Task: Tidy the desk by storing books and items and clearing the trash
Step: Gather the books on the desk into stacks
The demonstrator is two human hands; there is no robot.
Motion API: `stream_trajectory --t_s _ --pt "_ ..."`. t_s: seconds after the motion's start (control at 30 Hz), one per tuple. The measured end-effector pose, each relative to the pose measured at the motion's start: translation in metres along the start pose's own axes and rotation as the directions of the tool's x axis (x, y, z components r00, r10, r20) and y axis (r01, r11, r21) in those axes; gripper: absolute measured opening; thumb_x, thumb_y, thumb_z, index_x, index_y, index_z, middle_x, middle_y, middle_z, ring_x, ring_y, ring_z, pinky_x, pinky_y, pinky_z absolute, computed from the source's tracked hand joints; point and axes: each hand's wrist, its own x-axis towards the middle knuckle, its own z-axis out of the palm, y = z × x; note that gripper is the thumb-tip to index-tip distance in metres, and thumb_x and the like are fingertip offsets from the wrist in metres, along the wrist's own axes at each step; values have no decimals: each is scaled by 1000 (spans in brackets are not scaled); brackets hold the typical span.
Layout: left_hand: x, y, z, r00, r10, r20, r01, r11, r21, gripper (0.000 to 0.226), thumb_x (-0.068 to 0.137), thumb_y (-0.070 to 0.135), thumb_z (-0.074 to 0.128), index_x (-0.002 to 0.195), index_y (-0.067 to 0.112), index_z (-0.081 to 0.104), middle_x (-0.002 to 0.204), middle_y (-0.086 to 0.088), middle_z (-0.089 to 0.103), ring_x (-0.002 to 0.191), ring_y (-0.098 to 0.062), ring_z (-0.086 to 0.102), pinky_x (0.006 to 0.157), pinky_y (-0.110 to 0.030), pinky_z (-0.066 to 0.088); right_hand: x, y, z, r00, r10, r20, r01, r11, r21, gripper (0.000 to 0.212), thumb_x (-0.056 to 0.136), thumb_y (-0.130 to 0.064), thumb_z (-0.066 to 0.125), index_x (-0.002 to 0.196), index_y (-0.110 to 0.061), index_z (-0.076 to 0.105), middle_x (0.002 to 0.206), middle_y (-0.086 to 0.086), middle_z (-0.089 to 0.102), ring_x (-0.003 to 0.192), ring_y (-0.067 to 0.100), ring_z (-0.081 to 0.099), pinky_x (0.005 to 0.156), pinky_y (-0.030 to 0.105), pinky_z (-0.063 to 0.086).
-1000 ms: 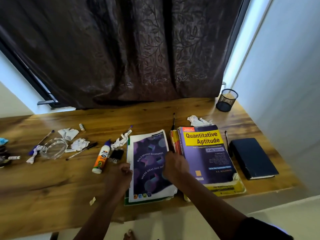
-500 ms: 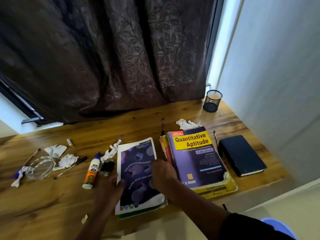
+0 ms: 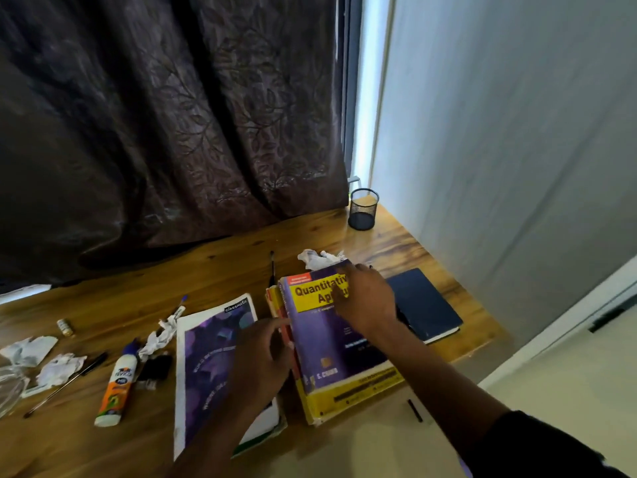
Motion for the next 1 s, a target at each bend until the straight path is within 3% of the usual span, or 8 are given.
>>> stream_trajectory --t_s 0.27,0.37,0.43,0.57,0.67,0.73,0.87,1.0 --pt "33 76 66 948 209 238 -198 978 -72 44 96 28 67 139 23 58 137 4 58 127 -13 52 104 -34 49 -5 120 -14 913 353 206 -297 919 -261 88 81 -76 58 149 -29 29 150 14 37 136 39 38 107 55 36" --pt "50 113 93 924 118 362 -47 979 -199 49 96 30 62 144 22 53 138 2 58 127 -18 56 103 -38 51 -11 145 -13 859 445 255 -415 895 -163 99 81 -81 53 155 -27 15 153 16 34 140 42 36 107 55 39" --pt "61 144 108 881 -4 473 149 951 -269 49 98 36 59 144 19 51 127 7 59 116 -15 60 90 -30 52 -15 162 -11 853 470 226 -468 881 -65 88 86 -76 51 149 -19 26 145 17 46 132 39 47 100 52 49" --pt "75 188 136 727 -273 630 566 758 -324 67 91 47 64 142 8 44 137 -8 55 123 -27 56 93 -34 47 -15 184 -13 856 471 213 -480 877 -12 56 96 -61 49 124 -12 49 122 12 62 110 32 60 85 42 53" --pt "80 212 148 672 -346 655 682 633 -365 76 95 37 66 155 8 29 156 -7 37 137 -29 42 108 -41 42 -11 189 -17 850 471 238 -486 874 8 42 98 -55 47 108 -14 54 114 9 62 105 29 61 80 39 48" --pt "81 225 149 640 -367 675 732 558 -391 75 98 33 64 158 11 25 160 -9 33 138 -27 39 101 -36 38 -7 191 -18 844 473 252 -494 869 25 36 97 -53 47 98 -17 50 106 9 62 98 28 61 75 37 46" --pt "78 227 157 549 -412 728 821 429 -376 33 95 24 65 122 6 62 107 -13 65 96 -26 62 74 -35 49 3 193 -18 831 505 233 -526 849 37 31 96 -47 52 101 -16 54 103 8 61 99 29 62 71 36 44" --pt "76 223 166 538 -435 722 830 420 -366 18 94 26 67 97 10 62 94 -10 62 86 -22 60 74 -32 49 8 198 -14 809 545 220 -574 814 94 39 95 -46 58 109 -9 59 111 12 65 102 32 64 73 35 44"
